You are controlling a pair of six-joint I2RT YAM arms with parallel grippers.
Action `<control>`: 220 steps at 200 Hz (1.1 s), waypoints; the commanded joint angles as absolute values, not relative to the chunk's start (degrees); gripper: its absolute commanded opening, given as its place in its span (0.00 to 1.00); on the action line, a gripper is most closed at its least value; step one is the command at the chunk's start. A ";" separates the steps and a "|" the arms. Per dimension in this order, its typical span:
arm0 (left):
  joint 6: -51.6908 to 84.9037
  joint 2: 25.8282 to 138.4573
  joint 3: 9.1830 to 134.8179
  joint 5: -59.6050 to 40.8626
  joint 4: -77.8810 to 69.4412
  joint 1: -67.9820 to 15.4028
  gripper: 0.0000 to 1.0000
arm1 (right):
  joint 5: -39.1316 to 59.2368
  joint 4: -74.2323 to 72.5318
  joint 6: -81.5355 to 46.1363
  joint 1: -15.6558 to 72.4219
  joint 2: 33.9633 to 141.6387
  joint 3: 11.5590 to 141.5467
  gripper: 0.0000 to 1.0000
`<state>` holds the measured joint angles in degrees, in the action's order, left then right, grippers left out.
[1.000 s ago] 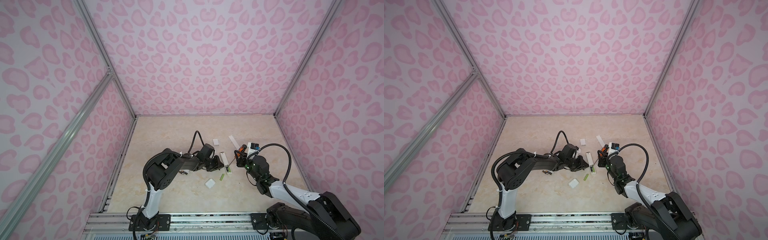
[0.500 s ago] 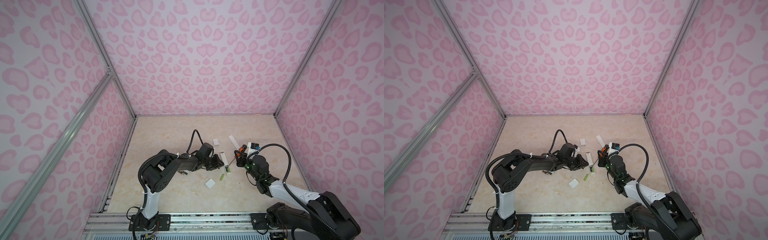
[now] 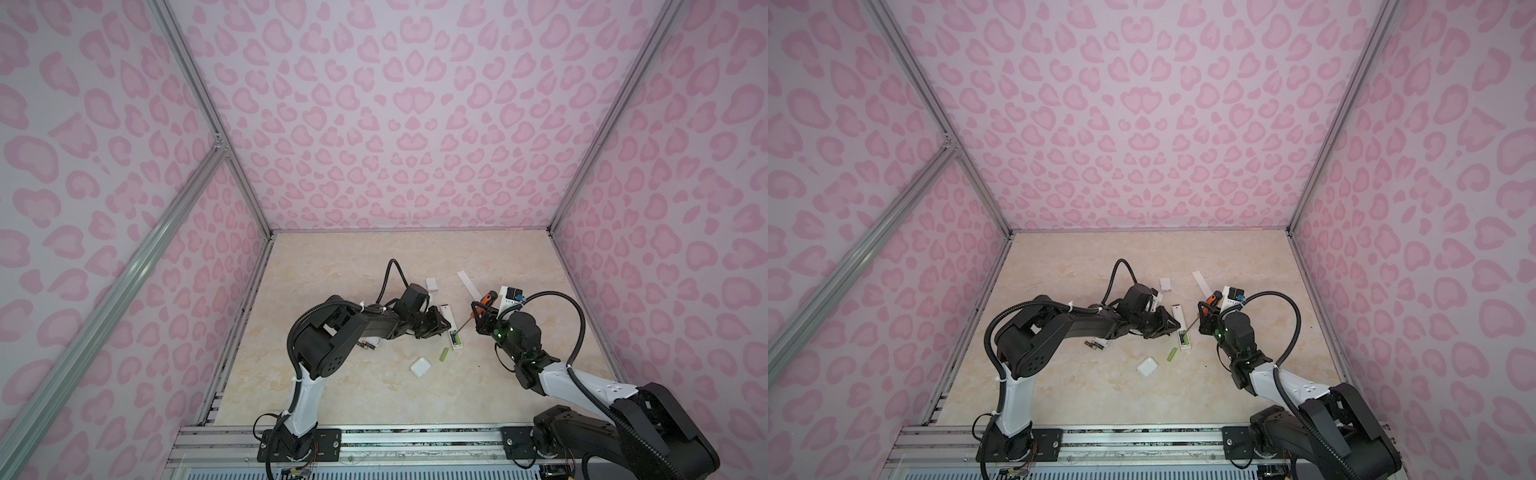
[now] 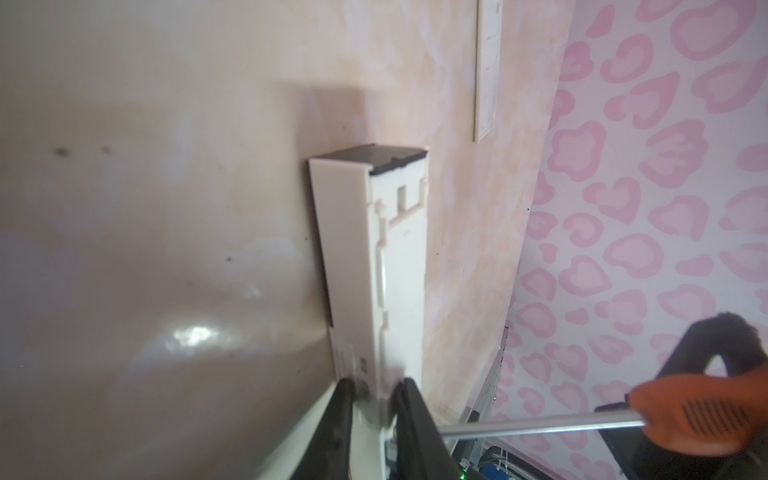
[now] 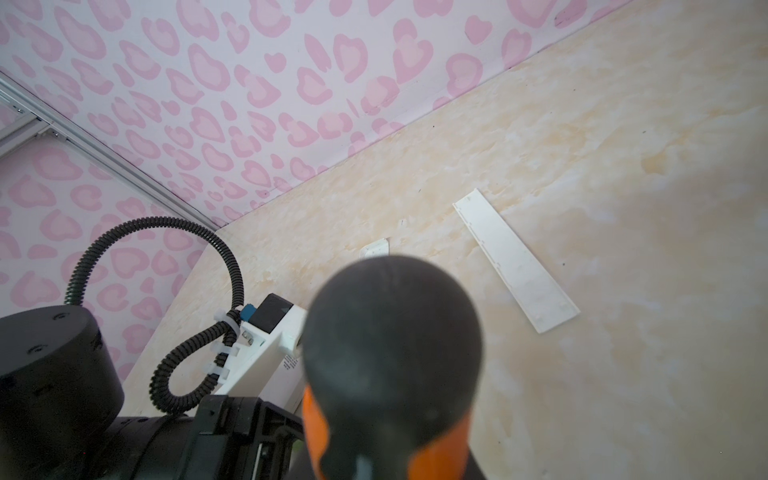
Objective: Unload the batteries from the remote control
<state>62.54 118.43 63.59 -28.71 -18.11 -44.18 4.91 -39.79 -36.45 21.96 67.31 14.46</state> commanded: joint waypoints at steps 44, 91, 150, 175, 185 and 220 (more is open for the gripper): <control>62.49 118.72 63.47 -27.17 -18.72 -44.13 0.22 | 5.98 -41.39 -39.09 20.92 67.67 13.11 0.00; 62.30 118.51 63.50 -27.41 -18.90 -44.12 0.21 | 3.73 -43.07 -40.27 20.74 65.74 11.82 0.00; 62.14 118.49 63.49 -27.62 -19.16 -44.15 0.20 | 2.11 -43.36 -39.51 20.74 65.23 11.85 0.00; 61.99 118.45 63.51 -27.83 -19.20 -44.14 0.20 | 2.89 -45.37 -40.20 20.75 67.32 11.96 0.00; 61.96 118.47 63.48 -27.86 -19.17 -44.13 0.20 | 3.14 -46.62 -40.56 20.77 68.29 11.94 0.00; 61.96 118.45 63.11 -28.10 -19.34 -44.13 0.19 | 3.80 -50.29 -42.13 20.81 70.82 11.95 0.00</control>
